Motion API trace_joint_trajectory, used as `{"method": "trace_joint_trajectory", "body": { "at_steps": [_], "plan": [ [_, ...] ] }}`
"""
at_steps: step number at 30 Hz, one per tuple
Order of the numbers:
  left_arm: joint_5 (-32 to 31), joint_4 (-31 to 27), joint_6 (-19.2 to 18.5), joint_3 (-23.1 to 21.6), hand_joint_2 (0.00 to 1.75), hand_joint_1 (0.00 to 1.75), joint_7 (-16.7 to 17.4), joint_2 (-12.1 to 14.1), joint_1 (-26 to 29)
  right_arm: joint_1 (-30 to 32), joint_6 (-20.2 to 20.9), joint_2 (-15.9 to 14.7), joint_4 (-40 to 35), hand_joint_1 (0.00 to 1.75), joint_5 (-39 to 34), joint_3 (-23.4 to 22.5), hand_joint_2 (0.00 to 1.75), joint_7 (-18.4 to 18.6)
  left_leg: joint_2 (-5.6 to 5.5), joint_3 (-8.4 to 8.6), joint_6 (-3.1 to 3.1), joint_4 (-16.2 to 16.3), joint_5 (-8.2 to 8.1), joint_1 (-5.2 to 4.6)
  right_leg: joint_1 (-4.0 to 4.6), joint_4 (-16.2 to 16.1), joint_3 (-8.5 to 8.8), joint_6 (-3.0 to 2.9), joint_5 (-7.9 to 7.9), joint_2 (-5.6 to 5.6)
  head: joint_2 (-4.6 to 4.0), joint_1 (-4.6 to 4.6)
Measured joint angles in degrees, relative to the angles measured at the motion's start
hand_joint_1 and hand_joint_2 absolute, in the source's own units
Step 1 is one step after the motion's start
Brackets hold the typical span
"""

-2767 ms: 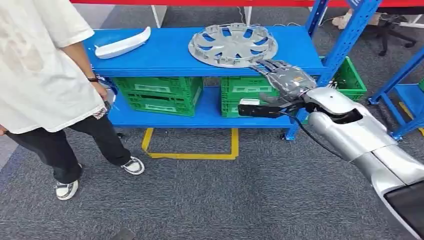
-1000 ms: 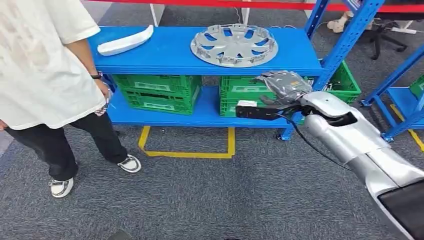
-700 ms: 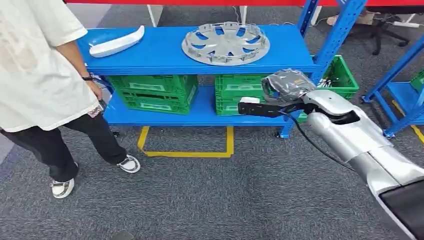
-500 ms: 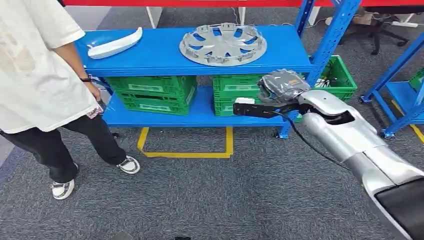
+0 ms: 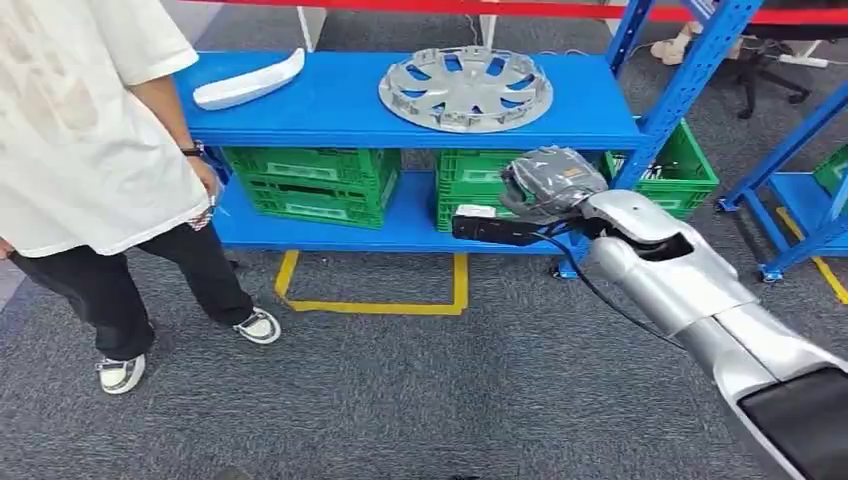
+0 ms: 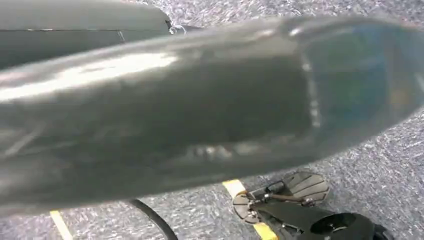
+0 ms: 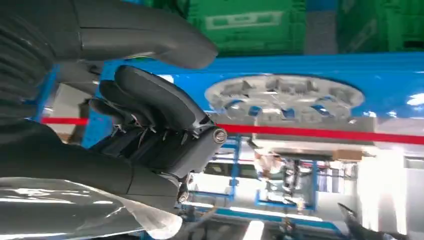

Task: Take the parts from the cabinet and place them on the table.

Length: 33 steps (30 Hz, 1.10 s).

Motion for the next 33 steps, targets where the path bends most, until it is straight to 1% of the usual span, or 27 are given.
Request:
{"method": "trace_joint_trajectory", "body": {
  "at_steps": [2,3,4,7,8,9,10,11,12,13,14,15,16,17,18,19,20,22,23,24,25,26,28,29,30,31,33],
  "plan": [
    [-0.04,0.00,0.00,0.00,0.00,0.00,0.00,0.00,-0.02,-0.22,-0.04,0.02,-0.02,1.75,0.00,-0.18,1.75,0.00,-0.02,0.03,-0.11,0.15,-0.07,0.04,-0.02,-8.54,4.23,-0.16,4.68,-0.06,0.00,-0.02],
    [-0.04,0.00,0.00,0.00,0.00,0.00,0.00,0.00,-0.06,-0.40,-0.07,0.02,-0.11,0.21,-0.02,-0.42,1.75,0.04,-0.02,0.03,-0.31,0.28,-0.22,0.04,-0.02,-13.49,6.74,-0.26,6.61,-0.20,0.00,-0.02],
    [-0.04,0.00,0.00,0.00,0.00,0.00,0.00,0.00,-0.10,-0.63,-0.07,0.02,-0.15,0.00,-0.02,-0.50,1.75,0.04,-0.04,-0.23,-0.63,0.52,-0.36,-0.42,0.22,-15.24,8.34,-0.31,5.87,-0.23,0.00,-0.04],
    [-0.09,0.00,0.00,0.00,0.00,0.00,0.00,0.02,-0.09,-0.57,-0.26,0.00,-0.26,0.00,0.04,-0.76,1.75,0.04,-0.01,-0.47,-1.32,0.47,0.00,-0.31,0.32,-15.80,8.17,-0.90,5.70,-0.06,0.00,-0.17],
    [-0.09,0.00,-0.02,0.00,0.00,0.00,0.00,0.06,-0.10,-0.57,-0.44,-0.17,-0.26,0.00,0.24,-1.03,1.75,0.09,-0.03,-0.48,-1.54,0.66,-0.09,-0.36,0.07,-16.12,8.22,-1.33,5.94,-0.08,0.00,-0.09],
    [-0.13,0.00,-0.08,0.00,0.00,0.00,0.00,0.09,-0.08,-0.62,-0.68,-0.20,-0.31,0.00,0.35,-1.38,1.75,0.22,-0.03,-0.75,-1.93,1.16,-0.83,-0.23,-0.15,-16.29,8.42,-1.68,6.15,-0.14,0.00,-0.17],
    [-0.28,0.00,-0.24,0.00,0.00,0.00,-0.02,0.00,-0.07,-0.78,-1.00,-0.20,-0.33,0.00,0.44,-1.46,1.75,0.22,0.00,-1.52,-2.31,3.27,-2.41,-0.17,-0.17,-16.29,8.44,-1.91,6.15,-0.11,0.00,-0.48],
    [-0.33,0.00,-0.28,-0.02,0.00,0.00,-0.02,0.02,-0.12,-0.86,-1.14,-0.20,-0.33,0.00,0.57,-1.46,1.75,0.22,0.00,-3.02,-2.54,7.08,-4.52,-0.01,-0.14,-16.29,8.47,-2.14,6.12,-0.09,0.00,-0.50],
    [-0.44,0.00,-0.37,0.00,0.00,0.00,-0.04,0.02,-0.16,-0.82,-1.20,-0.20,-0.33,0.00,0.77,-1.44,1.75,0.22,0.00,-5.12,-2.73,11.94,-6.61,0.05,-0.08,-16.28,8.52,-2.16,6.10,-0.08,0.00,-0.46],
    [-0.48,0.02,-0.44,0.00,0.00,0.00,-0.15,0.00,-0.16,-0.72,-1.33,-0.22,-0.31,0.00,1.05,-1.46,1.75,0.35,0.00,-6.96,-2.84,15.93,-7.98,0.05,-0.07,-16.28,8.52,-2.22,6.07,-0.06,0.00,-0.48],
    [-0.61,0.02,-0.63,-0.02,0.00,0.00,-0.20,0.00,-0.13,-0.59,-1.49,-0.22,-0.31,0.00,1.25,-1.51,1.75,0.42,0.00,-8.00,-2.87,18.02,-8.18,0.06,-0.07,-16.27,8.55,-2.22,6.06,-0.04,0.00,-0.48],
    [-0.61,0.02,-0.81,0.00,0.00,0.00,-0.22,-0.02,-0.10,-0.51,-1.73,-0.22,-0.31,0.00,1.44,-1.59,1.75,0.42,0.00,-7.67,-2.82,17.14,-6.85,0.10,-0.07,-16.26,8.60,-2.22,6.04,0.03,0.00,-0.50],
    [-0.63,0.02,-0.90,0.00,0.00,0.00,-0.22,-0.04,-0.12,-0.53,-1.92,-0.22,-0.31,0.00,1.53,-1.68,1.75,0.42,0.00,-6.50,-2.68,14.22,-4.69,0.11,-0.07,-16.25,8.65,-2.24,5.99,0.08,0.00,-0.50],
    [-0.63,0.02,-1.03,-0.02,0.00,0.00,-0.24,-0.02,-0.15,-0.58,-2.14,-0.22,-0.31,0.00,1.64,-1.84,0.00,0.42,0.00,-4.40,-2.43,9.43,-1.92,0.11,-0.07,-16.25,8.80,-2.21,5.95,0.12,0.00,-0.48],
    [-0.63,0.02,-1.22,-0.02,0.00,0.00,-0.28,0.00,-0.16,-0.66,-2.32,-0.22,-0.31,0.00,1.77,-1.99,0.00,0.42,0.00,-2.29,-2.18,4.61,0.44,0.10,-0.08,-16.25,8.94,-2.10,5.80,0.12,0.00,-0.50],
    [-0.65,0.02,-1.42,0.00,0.00,0.00,-0.28,0.00,-0.16,-0.73,-2.40,-0.22,-0.29,0.00,1.86,-2.16,0.00,0.42,-0.10,-0.98,-2.03,2.38,0.30,-0.08,0.16,-16.24,8.85,-1.90,5.69,0.15,0.00,-0.46],
    [-0.68,0.07,-1.55,-0.02,0.00,0.00,-0.33,0.00,-0.21,-0.81,-2.40,-0.22,-0.22,0.00,1.92,-2.21,0.00,0.42,-0.09,-0.63,-1.86,1.03,0.08,-0.17,0.35,-16.06,8.59,-1.73,5.69,0.29,0.00,-0.40],
    [-0.79,0.07,-1.77,-0.02,0.00,0.00,-0.33,0.00,-0.30,-0.73,-2.47,-0.24,-0.13,0.00,1.95,-2.30,0.00,0.39,-0.08,-0.89,-1.58,0.96,-0.30,-0.28,0.22,-16.26,8.30,-1.26,5.97,0.22,0.00,-0.39],
    [-0.87,0.07,-1.84,-0.02,0.00,0.00,-0.35,0.00,-0.25,-0.74,-2.47,-0.24,-0.09,0.00,1.95,-2.36,0.00,0.39,-0.10,-0.86,-1.25,0.74,-0.18,-0.29,0.17,-16.39,8.40,-0.89,6.01,0.21,0.00,-0.44],
    [-0.96,0.07,-1.90,-0.02,0.00,0.00,-0.35,-0.02,-0.27,-0.78,-2.49,-0.26,-0.09,0.00,1.95,-2.58,0.00,0.39,-0.01,-0.49,-0.68,0.00,0.20,0.10,0.07,-16.09,7.88,-0.56,5.35,0.21,0.00,-0.41],
    [-1.07,0.09,-1.97,-0.02,0.00,0.00,-0.39,-0.20,-0.36,-0.85,-2.56,-0.42,-0.07,0.00,1.95,-2.75,0.00,0.39,0.01,-0.45,-0.47,-0.08,0.31,0.02,0.06,-14.62,7.13,-0.44,4.12,0.19,0.00,-0.31],
    [-1.11,0.09,-2.03,-0.02,0.00,0.00,-0.39,-0.20,-0.50,-0.98,-2.67,-0.42,0.02,0.00,1.95,-2.75,0.00,0.39,0.01,-0.51,-0.13,-0.05,0.35,0.02,0.07,-10.98,5.55,-0.38,2.06,0.20,0.00,-0.26],
    [-1.20,0.09,-2.10,-0.09,0.00,0.00,-0.44,-0.22,-0.57,-0.78,-2.71,-0.57,0.35,0.00,1.95,-2.75,0.00,0.26,0.01,-0.51,0.11,-0.05,0.28,-0.04,0.04,-1.89,1.33,-0.14,-1.44,0.21,0.00,-0.28],
    [-1.20,0.09,-2.12,-0.09,0.00,0.00,-0.44,-0.24,-0.55,-0.62,-2.73,-0.68,0.50,0.00,1.95,-2.75,0.00,0.28,0.00,-0.52,0.12,-0.01,0.28,-0.04,0.04,0.85,-0.12,0.01,-1.96,0.19,0.00,-0.26],
    [-1.22,0.09,-2.14,-0.09,0.00,0.00,-0.46,-0.28,-0.54,-0.54,-2.73,-0.72,0.70,0.00,1.95,-2.75,0.00,0.28,-0.02,-0.49,0.12,0.01,0.28,-0.04,0.02,0.78,-0.31,0.10,-1.12,0.19,0.00,-0.28],
    [-1.24,0.09,-2.19,-0.11,0.00,0.00,-0.46,-0.33,-0.56,-0.60,-2.73,-0.81,0.81,0.00,1.95,-2.78,0.00,0.28,-0.04,-0.49,0.11,0.09,0.27,-0.03,-0.01,-1.84,0.80,0.12,0.90,0.16,0.00,-0.26],
    [-1.29,0.11,-2.23,-0.15,0.00,0.00,-0.46,-0.48,-0.58,-0.98,-2.80,-0.85,0.81,0.00,1.95,-2.97,0.00,0.26,-0.05,-0.47,-0.11,0.36,0.05,0.02,-0.07,-11.83,5.64,-0.01,6.02,0.03,0.00,-0.26]
  ]
}}
